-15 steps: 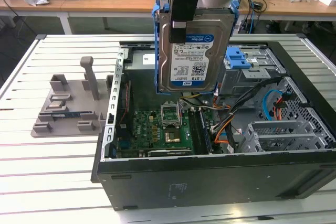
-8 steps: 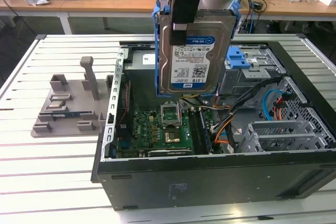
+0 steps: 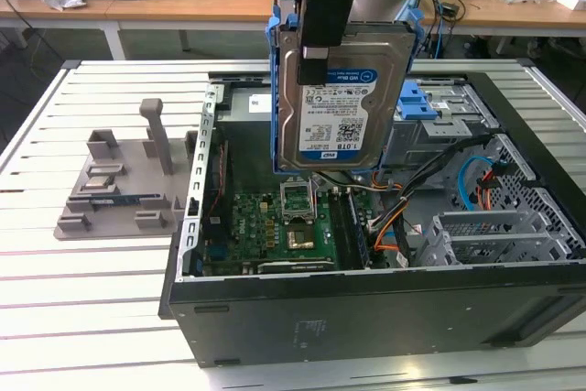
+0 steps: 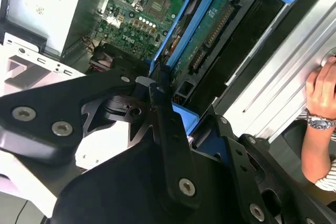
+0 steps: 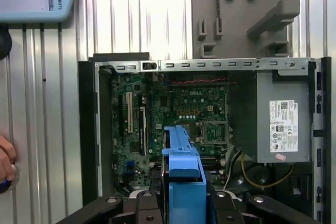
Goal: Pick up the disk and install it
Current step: 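Pick up the disk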
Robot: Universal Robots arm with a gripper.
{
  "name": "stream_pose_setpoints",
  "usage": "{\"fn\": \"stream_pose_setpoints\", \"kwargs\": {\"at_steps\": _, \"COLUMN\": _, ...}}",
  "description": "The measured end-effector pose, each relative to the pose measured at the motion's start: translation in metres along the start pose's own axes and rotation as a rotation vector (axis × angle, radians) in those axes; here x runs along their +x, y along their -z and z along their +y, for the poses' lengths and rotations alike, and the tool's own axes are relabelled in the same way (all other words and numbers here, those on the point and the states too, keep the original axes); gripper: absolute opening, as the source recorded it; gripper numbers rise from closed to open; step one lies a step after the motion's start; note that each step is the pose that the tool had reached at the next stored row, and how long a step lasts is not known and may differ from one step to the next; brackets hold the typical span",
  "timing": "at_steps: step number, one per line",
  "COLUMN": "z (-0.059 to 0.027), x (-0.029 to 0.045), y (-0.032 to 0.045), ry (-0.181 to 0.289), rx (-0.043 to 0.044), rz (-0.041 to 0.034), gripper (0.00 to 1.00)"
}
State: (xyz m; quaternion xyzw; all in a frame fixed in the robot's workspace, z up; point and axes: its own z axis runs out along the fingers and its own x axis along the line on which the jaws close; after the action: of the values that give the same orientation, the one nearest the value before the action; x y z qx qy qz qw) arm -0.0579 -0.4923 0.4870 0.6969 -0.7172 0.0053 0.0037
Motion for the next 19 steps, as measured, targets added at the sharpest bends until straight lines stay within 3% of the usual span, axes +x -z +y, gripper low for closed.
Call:
{"fn": "stream_pose_setpoints", "kwargs": {"at_steps": 12, "z": -0.0004, "x": 0.0106, "y": -0.0003, "ry": 0.000, "rx": 0.0000, "rz": 0.0000, "gripper": 0.37}}
{"fn": "stream_pose_setpoints", "kwargs": {"at_steps": 19, "z": -0.0007, "x": 0.0209, "y": -0.0007, "ry": 0.000, "rx": 0.0000, "rz": 0.0000, "gripper": 0.37}}
